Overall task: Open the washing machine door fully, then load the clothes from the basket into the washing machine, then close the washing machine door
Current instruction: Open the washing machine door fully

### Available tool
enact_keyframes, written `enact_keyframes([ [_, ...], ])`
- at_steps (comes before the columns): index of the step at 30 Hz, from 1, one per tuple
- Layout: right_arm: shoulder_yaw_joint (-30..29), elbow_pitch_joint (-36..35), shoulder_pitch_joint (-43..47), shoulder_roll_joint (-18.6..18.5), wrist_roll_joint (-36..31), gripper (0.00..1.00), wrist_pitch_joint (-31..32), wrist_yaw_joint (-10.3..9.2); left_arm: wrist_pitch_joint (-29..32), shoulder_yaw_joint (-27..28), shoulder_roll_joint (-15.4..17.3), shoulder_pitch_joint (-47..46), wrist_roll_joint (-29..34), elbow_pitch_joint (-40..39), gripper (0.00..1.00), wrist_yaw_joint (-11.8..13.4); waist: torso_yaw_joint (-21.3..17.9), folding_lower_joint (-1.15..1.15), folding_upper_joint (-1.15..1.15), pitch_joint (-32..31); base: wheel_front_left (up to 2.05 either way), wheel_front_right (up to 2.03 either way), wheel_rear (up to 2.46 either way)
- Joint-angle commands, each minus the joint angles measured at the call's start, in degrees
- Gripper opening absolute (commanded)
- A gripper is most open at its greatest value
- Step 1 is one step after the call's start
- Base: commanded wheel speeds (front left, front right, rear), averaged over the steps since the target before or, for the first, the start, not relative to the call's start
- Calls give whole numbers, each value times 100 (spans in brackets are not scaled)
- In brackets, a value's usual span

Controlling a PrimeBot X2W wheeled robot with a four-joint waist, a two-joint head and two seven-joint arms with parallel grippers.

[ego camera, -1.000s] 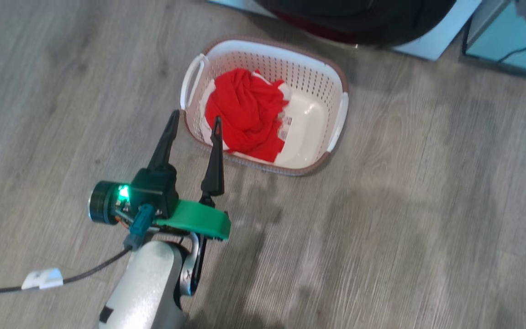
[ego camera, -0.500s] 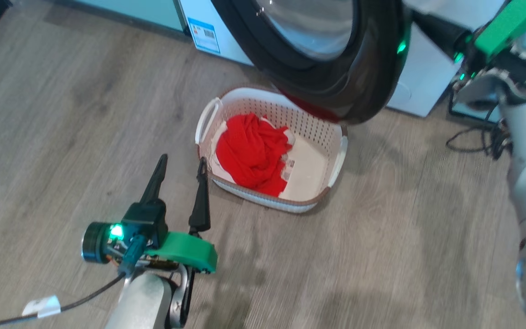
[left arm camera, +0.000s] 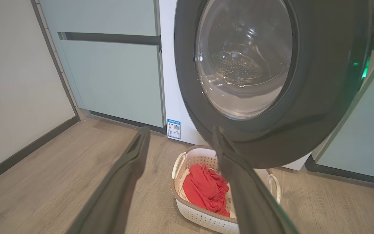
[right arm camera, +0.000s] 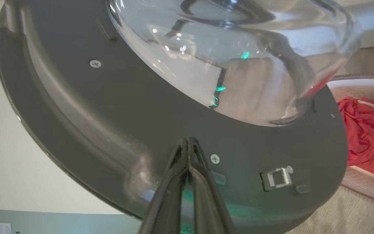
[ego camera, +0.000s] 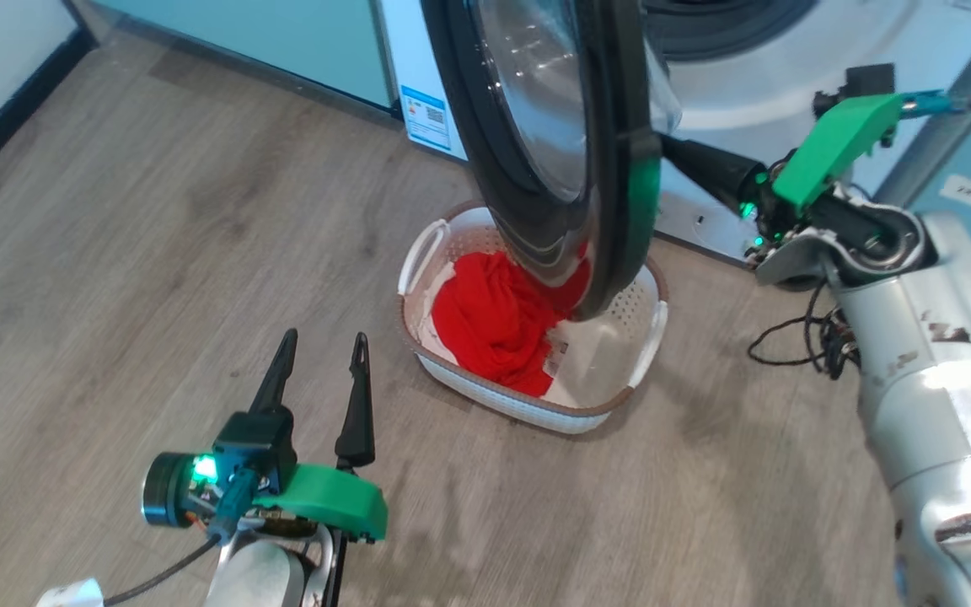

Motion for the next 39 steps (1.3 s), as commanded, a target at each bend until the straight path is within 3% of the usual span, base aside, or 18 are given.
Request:
enact_keyframes([
  [1, 117, -266, -99, 159, 86, 0, 33, 5, -55, 225, 49, -106, 55, -156, 100, -2, 80, 0, 0, -30, 0, 0, 0],
  [14, 706, -252, 249, 297, 684, 0, -203, 5, -55, 355, 49, 89, 158, -70, 100, -71, 747, 0, 0, -328, 0, 0, 0],
  [26, 1445, -190, 238, 300, 1377, 0, -629, 5, -55, 569, 49, 275, 234, -147, 100, -65, 761, 0, 0, -429, 0, 0, 0],
  [33, 1372, -582, 668, 114, 1246, 0, -1074, 5, -55, 634, 49, 260, 250, -95, 100, -138, 588, 0, 0, -595, 0, 0, 0],
  [39, 1916, -1748, 1307, -458, 136, 0, -2119, 5, -55, 785, 49, 128, 264, -123, 100, -170, 191, 0, 0, -591, 0, 0, 0],
])
